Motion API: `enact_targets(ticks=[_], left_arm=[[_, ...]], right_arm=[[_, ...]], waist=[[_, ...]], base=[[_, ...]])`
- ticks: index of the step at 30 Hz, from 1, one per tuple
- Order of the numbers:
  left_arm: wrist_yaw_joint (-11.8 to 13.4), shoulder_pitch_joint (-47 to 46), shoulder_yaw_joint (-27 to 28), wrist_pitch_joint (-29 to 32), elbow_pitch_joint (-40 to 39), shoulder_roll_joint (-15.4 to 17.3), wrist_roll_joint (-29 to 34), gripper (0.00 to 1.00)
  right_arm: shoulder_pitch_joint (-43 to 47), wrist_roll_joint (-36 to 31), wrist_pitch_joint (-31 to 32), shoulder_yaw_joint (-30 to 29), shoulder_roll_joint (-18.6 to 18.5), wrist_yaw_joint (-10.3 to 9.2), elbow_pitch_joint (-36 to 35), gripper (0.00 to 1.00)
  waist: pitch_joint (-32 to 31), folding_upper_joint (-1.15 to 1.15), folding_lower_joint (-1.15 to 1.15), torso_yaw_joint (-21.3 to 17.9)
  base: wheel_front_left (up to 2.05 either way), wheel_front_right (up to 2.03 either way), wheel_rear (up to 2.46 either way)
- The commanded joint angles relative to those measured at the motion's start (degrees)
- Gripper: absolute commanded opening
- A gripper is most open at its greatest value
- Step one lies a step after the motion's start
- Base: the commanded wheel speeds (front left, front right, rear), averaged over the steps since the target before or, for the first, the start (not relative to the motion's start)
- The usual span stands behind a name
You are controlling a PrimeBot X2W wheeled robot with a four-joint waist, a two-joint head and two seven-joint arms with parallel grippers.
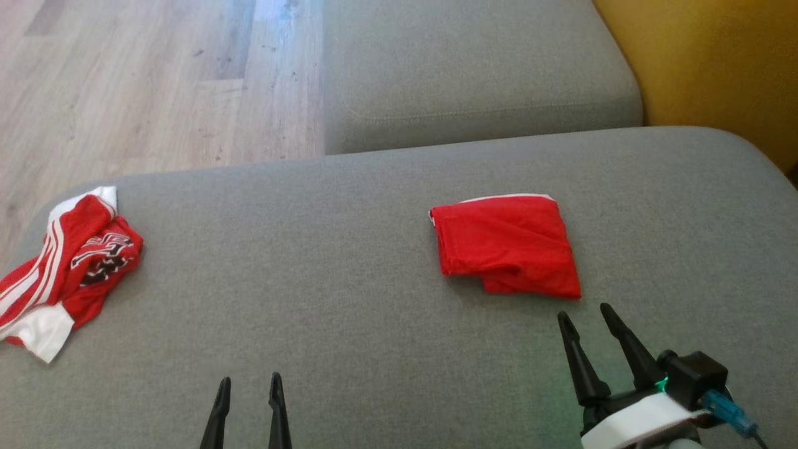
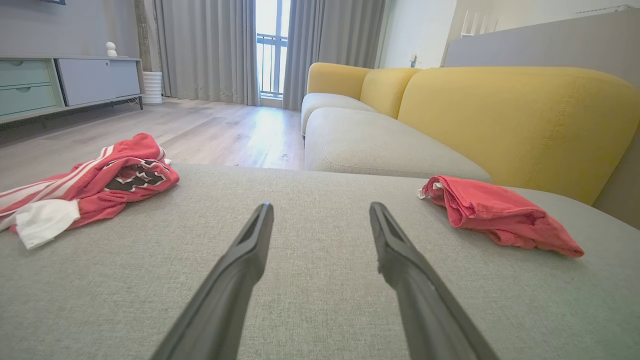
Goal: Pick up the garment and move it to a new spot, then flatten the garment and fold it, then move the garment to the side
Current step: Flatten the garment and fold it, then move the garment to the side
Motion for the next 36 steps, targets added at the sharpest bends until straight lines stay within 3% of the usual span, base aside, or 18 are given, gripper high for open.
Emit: enact_targets(ticks=[1,12,21,26,36], left_arm=[[0.6,-3.0,2.0,-0.6,-1.0,-0.3,0.1,1.0],[0.9,-5.6,1.6,-0.6,0.1,-0.3,0.0,1.0],[0.1,-11.2,-1.0,-0.6,1.0,-0.3,0.1,1.0],[-0.3,-14.2,-2.3,-0.6,1.8,-0.3,-0.1,1.0],[-0.5,-18.8,-5.5,-0.6,2.6,-0.3,-2.0,1.0]], right_arm=[[-2.4,-0.2,-0.7,0.5,-0.2,-0.05,-1.9,1.0],[-5.5,0.3,-0.7,-0.6,-0.8,-0.05,0.1,1.0],[-15.6,3.5,-0.1,0.2,-4.2,-0.05,5.4,1.0],[-21.1,7.8,3.5,-1.0,-5.9,-0.05,8.7,1.0],[-30.0,21.7,18.1,-1.7,-11.4,-0.05,16.0,1.0]], waist=[[0.6,0.0,0.0,-0.1],[5.4,0.0,0.0,-0.5],[13.2,0.0,0.0,0.6],[15.6,0.0,0.0,1.9],[19.7,0.0,0.0,5.9]], base=[[0.0,0.0,0.0],[0.0,0.0,0.0],[0.0,0.0,0.0],[0.0,0.0,0.0],[0.0,0.0,0.0]])
